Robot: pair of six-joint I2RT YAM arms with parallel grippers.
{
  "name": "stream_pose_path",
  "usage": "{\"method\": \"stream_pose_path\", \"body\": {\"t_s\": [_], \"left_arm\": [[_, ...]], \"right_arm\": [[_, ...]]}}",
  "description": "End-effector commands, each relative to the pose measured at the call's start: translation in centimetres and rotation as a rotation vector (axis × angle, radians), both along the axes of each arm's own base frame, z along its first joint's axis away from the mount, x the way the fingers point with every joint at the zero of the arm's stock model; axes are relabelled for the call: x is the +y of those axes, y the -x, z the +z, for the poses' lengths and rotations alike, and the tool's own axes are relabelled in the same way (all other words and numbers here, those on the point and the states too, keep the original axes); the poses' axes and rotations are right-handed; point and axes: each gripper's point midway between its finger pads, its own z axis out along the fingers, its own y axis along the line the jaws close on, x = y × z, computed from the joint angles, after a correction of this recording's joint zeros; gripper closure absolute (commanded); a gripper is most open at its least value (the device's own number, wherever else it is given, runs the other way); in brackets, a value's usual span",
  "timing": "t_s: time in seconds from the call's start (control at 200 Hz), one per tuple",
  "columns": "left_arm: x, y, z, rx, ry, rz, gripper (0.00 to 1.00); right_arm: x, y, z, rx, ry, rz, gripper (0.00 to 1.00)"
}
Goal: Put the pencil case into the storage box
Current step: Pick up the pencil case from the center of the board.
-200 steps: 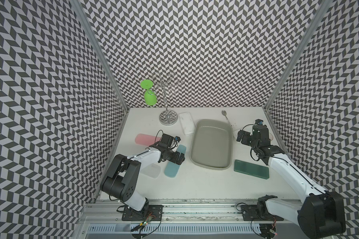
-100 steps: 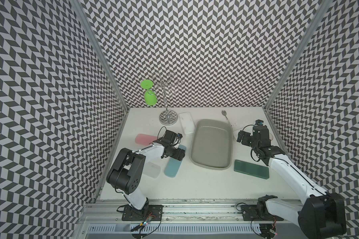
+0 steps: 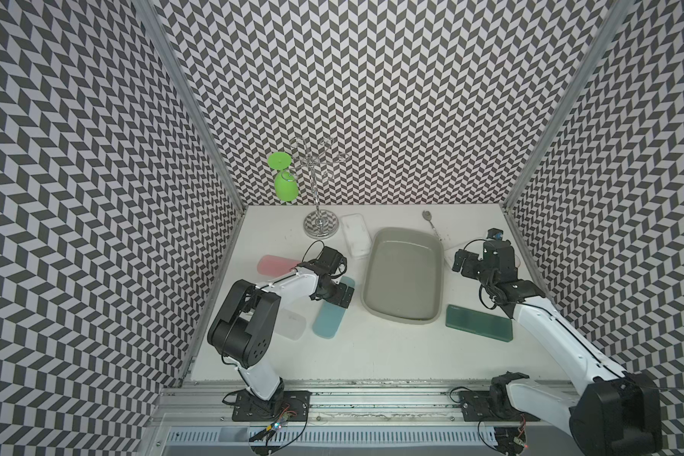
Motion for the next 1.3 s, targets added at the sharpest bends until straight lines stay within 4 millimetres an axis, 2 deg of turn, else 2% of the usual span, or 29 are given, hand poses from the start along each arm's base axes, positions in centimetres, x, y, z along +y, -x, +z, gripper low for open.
{"method": "stream_pose_path", "body": {"t_s": [0.0,0.27,0.411,0.471,0.561,0.721,0.876,1.107,1.292], "left_arm": [[0.4,1.5,0.8,0.043,-0.016,0.029,0.00],[-0.4,3.1,-0.7,0.087,-0.034,0.019,0.00],[0.2,3.7,-1.9,0.123,-0.069,0.038,0.01],[0.3,3.8,-2.3,0.131,-0.072,0.044,0.04],[0.0,3.8,-2.5,0.137,-0.059,0.045,0.17],[-0.3,3.3,-1.9,0.129,-0.054,0.053,0.21],[-0.2,1.0,1.3,0.057,-0.083,0.066,0.21],[-2.0,-5.8,10.3,-0.140,-0.074,0.085,0.22],[-3.8,-10.8,15.7,-0.309,-0.093,0.050,0.22]], "right_arm": [[-0.1,0.4,0.0,-0.011,0.015,0.000,0.00],[-0.1,0.4,-0.3,0.001,0.032,0.015,0.00],[0.0,0.2,-0.3,0.002,0.035,0.024,0.00],[0.1,0.2,-0.3,0.003,0.036,0.027,0.01],[0.1,0.1,-0.2,0.000,0.036,0.029,0.00],[0.1,-0.2,0.5,-0.013,0.046,0.031,0.00],[0.0,-0.3,1.0,-0.025,0.045,0.026,0.00],[0.0,-0.3,1.7,-0.051,0.035,0.017,0.00],[-0.1,-0.5,2.4,-0.078,0.032,0.007,0.01]]}}
